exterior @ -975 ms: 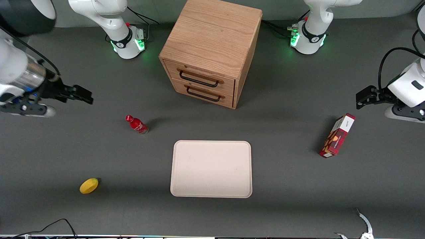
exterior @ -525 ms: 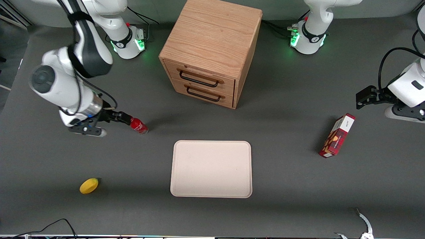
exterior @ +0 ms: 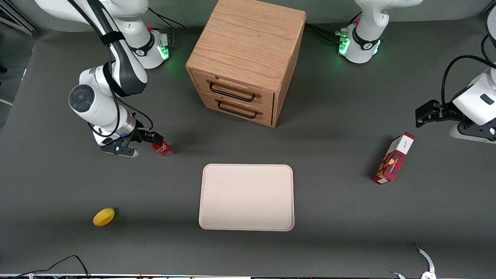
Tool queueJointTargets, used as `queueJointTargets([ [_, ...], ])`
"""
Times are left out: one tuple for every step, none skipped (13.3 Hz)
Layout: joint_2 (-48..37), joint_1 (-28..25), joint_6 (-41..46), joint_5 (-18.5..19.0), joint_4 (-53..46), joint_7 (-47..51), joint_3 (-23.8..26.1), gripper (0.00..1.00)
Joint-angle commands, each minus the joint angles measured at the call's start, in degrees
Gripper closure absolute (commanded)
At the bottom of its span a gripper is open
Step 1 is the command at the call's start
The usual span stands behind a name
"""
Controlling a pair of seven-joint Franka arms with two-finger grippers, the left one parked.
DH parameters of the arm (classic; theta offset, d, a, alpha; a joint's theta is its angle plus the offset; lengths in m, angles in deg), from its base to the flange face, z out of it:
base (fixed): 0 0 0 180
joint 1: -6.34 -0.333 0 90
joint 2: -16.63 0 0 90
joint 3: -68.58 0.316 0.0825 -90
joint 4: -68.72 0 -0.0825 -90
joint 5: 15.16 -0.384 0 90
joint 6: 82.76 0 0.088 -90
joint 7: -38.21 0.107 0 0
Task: Place coke bottle on tray
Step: 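Move the right gripper down over the small red Coca-Cola bottle, then close the right gripper on the bottle and lift it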
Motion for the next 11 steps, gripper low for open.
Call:
queueJointTargets([
  [-1.53, -0.06, -0.88, 2.18, 1.54, 1.97, 0.61, 1.0],
  [-1.53, -0.06, -0.88, 2.97, 1.45, 1.97, 1.04, 1.0],
  [-1.53, -0.06, -0.79, 3.32, 1.37, 2.06, 1.05, 1.0],
  [-1.53, -0.06, -0.71, 3.32, 1.28, 1.97, 1.05, 1.0],
  [-1.71, -0.06, -0.44, 3.32, 1.1, 1.88, 1.05, 1.0],
  [-1.79, 0.03, -0.18, 3.41, 0.75, 1.62, 1.05, 1.0],
  [-2.14, 0.03, 0.52, 3.41, -0.29, 1.27, 1.05, 1.0],
  [-2.5, 0.03, 3.74, 3.41, -2.65, 1.18, 1.05, 1.0],
  [-2.76, 0.11, 8.3, 3.76, -6.59, 1.09, 1.05, 1.0],
  [-2.85, 0.2, 13.66, 3.85, -11.07, 0.92, 0.96, 1.0],
  [-2.68, 0.2, 19.28, 3.85, -16.6, 0.48, 0.87, 1.0],
])
